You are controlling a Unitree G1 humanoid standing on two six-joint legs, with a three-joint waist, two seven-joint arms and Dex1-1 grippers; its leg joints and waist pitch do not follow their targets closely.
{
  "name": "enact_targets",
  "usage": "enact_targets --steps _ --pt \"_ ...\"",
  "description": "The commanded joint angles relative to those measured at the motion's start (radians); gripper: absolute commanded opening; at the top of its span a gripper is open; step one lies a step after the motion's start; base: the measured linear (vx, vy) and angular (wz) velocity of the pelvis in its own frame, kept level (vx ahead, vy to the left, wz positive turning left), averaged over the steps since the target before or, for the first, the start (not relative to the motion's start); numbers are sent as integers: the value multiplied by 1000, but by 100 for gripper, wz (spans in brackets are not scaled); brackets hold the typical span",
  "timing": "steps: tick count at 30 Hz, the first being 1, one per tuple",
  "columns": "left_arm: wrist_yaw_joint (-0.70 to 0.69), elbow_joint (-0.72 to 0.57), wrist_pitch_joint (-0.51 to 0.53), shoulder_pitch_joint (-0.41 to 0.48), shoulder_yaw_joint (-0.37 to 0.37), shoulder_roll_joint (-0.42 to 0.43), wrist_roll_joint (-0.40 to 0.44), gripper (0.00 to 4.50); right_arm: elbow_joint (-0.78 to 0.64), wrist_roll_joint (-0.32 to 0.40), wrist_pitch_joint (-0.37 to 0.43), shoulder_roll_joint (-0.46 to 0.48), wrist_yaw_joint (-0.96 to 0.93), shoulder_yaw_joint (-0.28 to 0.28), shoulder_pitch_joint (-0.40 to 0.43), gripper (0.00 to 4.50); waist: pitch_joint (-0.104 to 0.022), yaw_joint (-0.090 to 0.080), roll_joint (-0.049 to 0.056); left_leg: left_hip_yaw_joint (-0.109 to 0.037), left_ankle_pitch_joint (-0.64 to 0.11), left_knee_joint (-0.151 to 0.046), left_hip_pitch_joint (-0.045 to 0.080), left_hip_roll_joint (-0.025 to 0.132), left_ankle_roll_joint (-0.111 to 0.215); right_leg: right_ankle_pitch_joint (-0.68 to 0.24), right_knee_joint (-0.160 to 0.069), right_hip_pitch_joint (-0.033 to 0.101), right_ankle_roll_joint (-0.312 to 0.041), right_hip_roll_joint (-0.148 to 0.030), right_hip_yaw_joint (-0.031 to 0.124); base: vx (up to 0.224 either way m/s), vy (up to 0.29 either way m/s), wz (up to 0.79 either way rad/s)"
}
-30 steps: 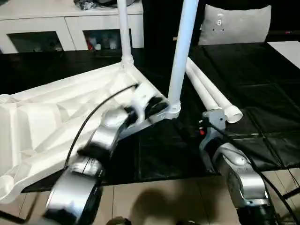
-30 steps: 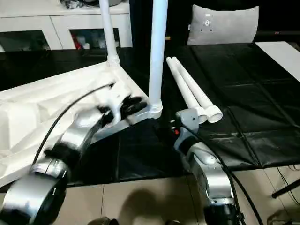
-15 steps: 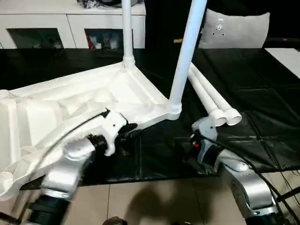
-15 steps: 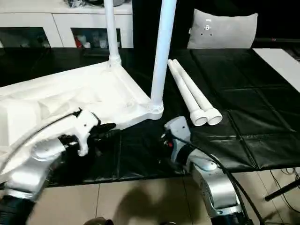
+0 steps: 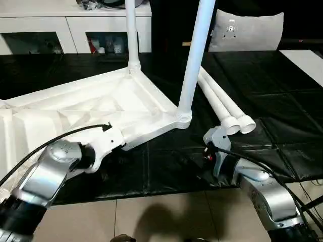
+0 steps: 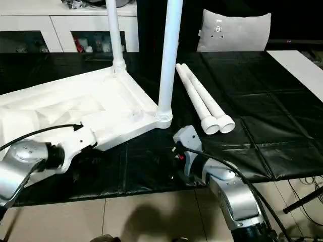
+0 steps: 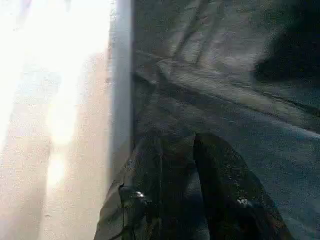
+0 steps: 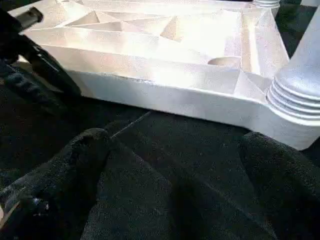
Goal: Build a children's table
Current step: Rotate table base
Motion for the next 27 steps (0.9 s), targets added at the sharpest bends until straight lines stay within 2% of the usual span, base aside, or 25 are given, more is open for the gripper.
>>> enact_targets --steps 1,2,3,4,5,7,8,9,12,15,16,17,18,19,20,23,25,27 --pt "63 53 21 -47 0 -41 19 120 6 -2 1 -2 -7 2 -12 450 -63 2 12 -28 -381 -82 35 50 -40 -336 -67 29 -162 -51 45 0 0 0" --pt "95 94 35 -78 0 -68 23 120 11 -6 -1 -1 -12 0 -15 450 -61 0 11 -26 -385 -83 32 50 -40 -338 -67 29 -164 -49 45 0 0 0" --pt "128 143 43 -113 -3 -95 29 120 17 -10 -2 1 -20 -2 -17 450 -62 2 12 -28 -403 -80 36 48 -45 -359 -71 28 -160 -49 43 0 0 0" --pt "142 168 44 -129 -3 -108 33 120 20 -12 -3 1 -23 -4 -18 450 -62 2 10 -30 -404 -81 33 48 -45 -366 -71 33 -156 -51 42 0 0 0" --pt "167 205 37 -152 0 -126 40 120 23 -13 -5 1 -25 -6 -20 450 -63 0 11 -34 -394 -83 24 47 -43 -376 -70 40 -144 -53 40 0 0 0" --pt "230 293 14 -206 18 -173 45 120 30 -17 -9 1 -34 -12 -24 450 -62 -4 7 -30 -399 -79 26 43 -35 -396 -77 35 -135 -51 39 0 0 0" --pt "254 329 -1 -227 28 -192 44 120 33 -18 -10 1 -39 -15 -25 450 -63 -4 7 -32 -398 -78 27 43 -36 -404 -77 37 -134 -53 38 0 0 0" --pt "308 411 -51 -273 44 -227 45 120 40 -21 -12 0 -46 -20 -29 450 -64 -3 6 -33 -393 -77 25 44 -32 -412 -80 39 -128 -54 37 0 0 0" --pt "376 518 -101 -326 82 -274 29 120 49 -25 -13 1 -59 -27 -34 450 -68 -1 4 -35 -380 -74 23 43 -22 -398 -80 41 -126 -54 33 0 0 0" --pt "462 658 -190 -388 68 -293 70 120 57 -29 -15 -1 -67 -30 -40 450 -71 -2 1 -33 -347 -73 18 43 -8 -340 -75 44 -135 -53 34 0 0 0" --pt "462 658 -190 -388 68 -293 70 120 57 -29 -15 -1 -67 -30 -40 450 -73 0 -2 -32 -326 -71 17 43 1 -313 -71 46 -142 -53 35 0 0 0" --pt "568 785 -289 -436 92 -323 69 120 71 -35 -20 -3 -80 -34 -46 450 -73 1 -1 -32 -317 -70 16 43 5 -302 -70 47 -147 -54 34 0 0 0" --pt "583 802 -304 -442 96 -327 68 120 74 -36 -20 -3 -82 -34 -47 450 -75 4 -4 -28 -311 -65 20 40 15 -296 -72 45 -150 -52 33 0 0 0" --pt "640 856 -361 -457 112 -340 66 120 83 -38 -23 -1 -87 -35 -51 450 -74 4 0 -30 -294 -64 12 39 23 -288 -72 49 -155 -52 32 0 0 0" --pt "661 882 -392 -465 117 -345 69 120 84 -39 -25 -1 -89 -34 -52 450 -75 4 -3 -29 -293 -65 13 40 22 -293 -73 50 -152 -53 31 0 0 0" --pt "635 874 -421 -464 180 -372 11 120 70 -29 -22 5 -91 -34 -52 450 -77 6 0 -31 -282 -65 15 45 25 -282 -71 51 -167 -57 29 0 0 0" --pt "600 817 -436 -443 223 -385 -40 120 61 -23 -17 10 -96 -35 -49 450 -75 9 0 -30 -279 -66 16 48 26 -266 -67 50 -194 -57 29 0 0 0" --pt "570 688 -409 -378 256 -389 -85 120 50 -17 -12 26 -110 -35 -40 450 -73 12 6 -32 -295 -70 17 54 17 -262 -63 50 -211 -61 31 0 0 0"
